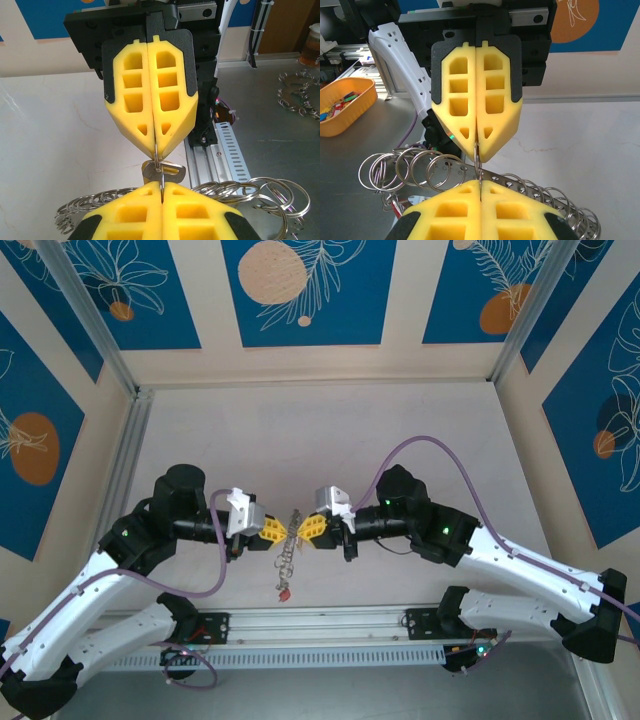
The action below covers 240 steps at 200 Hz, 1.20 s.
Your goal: Put the keys on the keyring
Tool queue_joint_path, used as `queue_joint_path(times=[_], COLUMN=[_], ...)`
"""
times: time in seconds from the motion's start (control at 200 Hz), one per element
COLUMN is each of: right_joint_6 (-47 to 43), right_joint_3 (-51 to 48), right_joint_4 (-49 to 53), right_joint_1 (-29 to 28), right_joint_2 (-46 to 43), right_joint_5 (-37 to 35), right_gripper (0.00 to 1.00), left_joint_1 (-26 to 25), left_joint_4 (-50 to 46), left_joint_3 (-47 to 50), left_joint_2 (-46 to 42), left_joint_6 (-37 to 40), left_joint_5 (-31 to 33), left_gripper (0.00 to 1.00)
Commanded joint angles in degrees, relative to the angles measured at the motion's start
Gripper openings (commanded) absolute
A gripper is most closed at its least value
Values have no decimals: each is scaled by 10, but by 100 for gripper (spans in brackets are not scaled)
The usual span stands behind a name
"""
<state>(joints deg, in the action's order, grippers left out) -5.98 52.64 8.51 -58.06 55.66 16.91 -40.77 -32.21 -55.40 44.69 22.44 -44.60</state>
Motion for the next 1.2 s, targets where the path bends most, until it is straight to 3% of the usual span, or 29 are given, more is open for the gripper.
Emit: queue_joint_path(times=[0.0, 1.195], right_joint_6=[4, 9], right_joint_3=[-8, -12], right_joint_4=[-8, -24], right_joint_1=[-1, -2], right_joint_2=[-6, 7], right_joint_5=[-1, 19], right_gripper=[0, 0], left_joint_1=[-2, -1], left_joint_4=[17, 19], left_joint_3=[-2, -1], left_joint_2=[-7, -7], left_joint_6=[-5, -6], left_joint_5=[-23, -24], left_gripper=[0, 0])
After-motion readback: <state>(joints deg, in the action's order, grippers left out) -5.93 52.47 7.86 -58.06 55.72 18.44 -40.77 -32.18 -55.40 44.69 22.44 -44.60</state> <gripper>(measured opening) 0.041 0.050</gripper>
